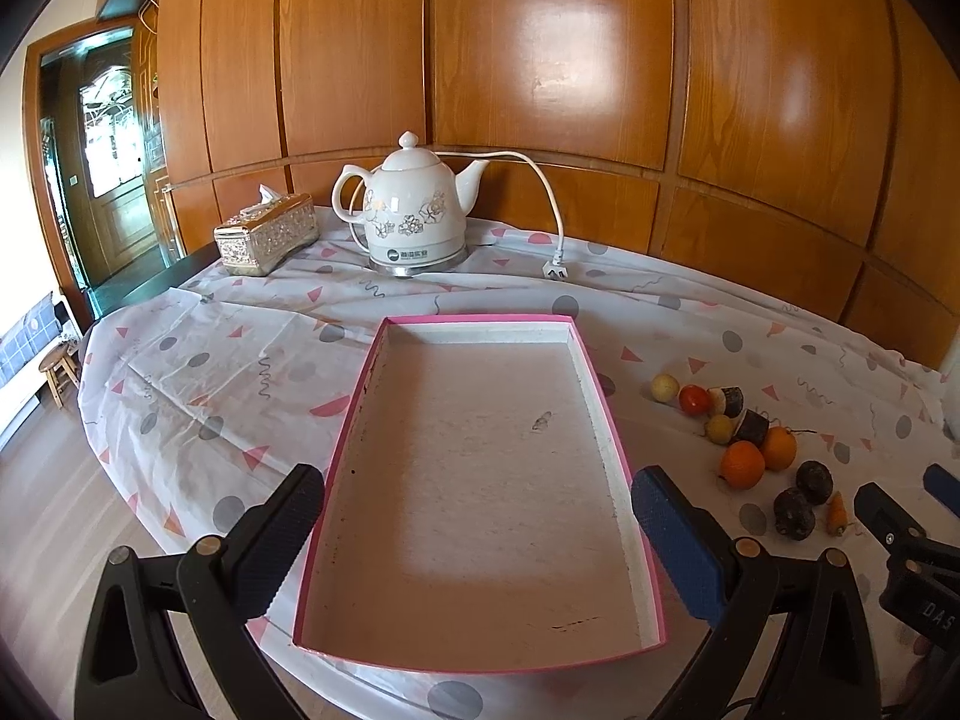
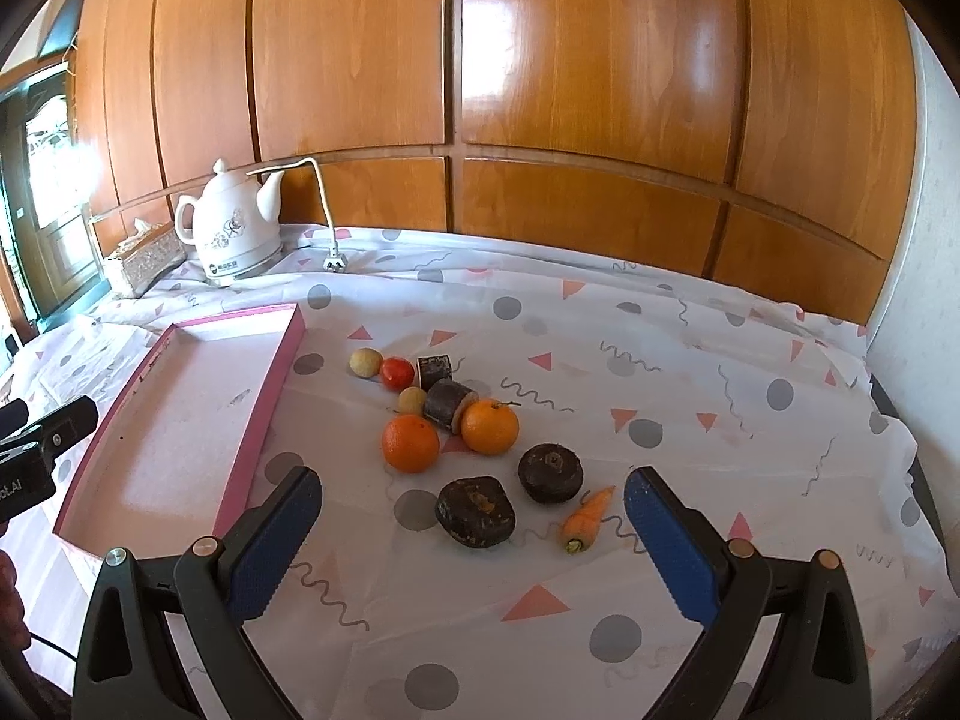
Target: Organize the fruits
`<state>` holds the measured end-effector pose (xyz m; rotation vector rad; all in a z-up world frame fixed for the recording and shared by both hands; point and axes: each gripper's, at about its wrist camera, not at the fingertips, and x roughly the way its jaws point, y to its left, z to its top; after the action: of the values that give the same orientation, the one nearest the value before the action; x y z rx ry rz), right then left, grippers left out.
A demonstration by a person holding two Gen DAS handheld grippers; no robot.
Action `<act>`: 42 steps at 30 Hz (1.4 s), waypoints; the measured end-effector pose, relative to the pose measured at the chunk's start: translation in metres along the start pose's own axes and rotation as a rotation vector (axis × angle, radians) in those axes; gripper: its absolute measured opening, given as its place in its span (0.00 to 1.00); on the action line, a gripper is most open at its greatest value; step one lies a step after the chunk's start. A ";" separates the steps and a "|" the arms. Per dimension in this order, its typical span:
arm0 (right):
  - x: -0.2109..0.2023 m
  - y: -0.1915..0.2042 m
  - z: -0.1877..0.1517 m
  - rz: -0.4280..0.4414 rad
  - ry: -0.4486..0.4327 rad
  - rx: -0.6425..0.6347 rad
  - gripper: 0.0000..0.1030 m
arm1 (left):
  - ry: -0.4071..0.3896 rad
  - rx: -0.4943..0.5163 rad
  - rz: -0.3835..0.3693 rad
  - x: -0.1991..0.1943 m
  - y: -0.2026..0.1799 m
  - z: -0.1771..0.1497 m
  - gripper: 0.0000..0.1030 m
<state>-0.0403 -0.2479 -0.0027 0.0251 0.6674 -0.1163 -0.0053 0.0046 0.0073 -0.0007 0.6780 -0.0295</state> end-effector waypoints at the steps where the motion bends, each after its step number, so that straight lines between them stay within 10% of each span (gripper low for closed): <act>1: -0.001 0.000 0.000 0.000 -0.003 -0.002 1.00 | 0.000 -0.001 -0.002 0.000 0.000 0.000 1.00; 42: -0.005 -0.013 0.010 -0.016 -0.019 -0.021 1.00 | 0.019 0.009 -0.024 0.001 -0.005 -0.003 1.00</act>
<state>-0.0399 -0.2611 0.0087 -0.0011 0.6499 -0.1246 -0.0065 -0.0001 0.0044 -0.0002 0.6972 -0.0559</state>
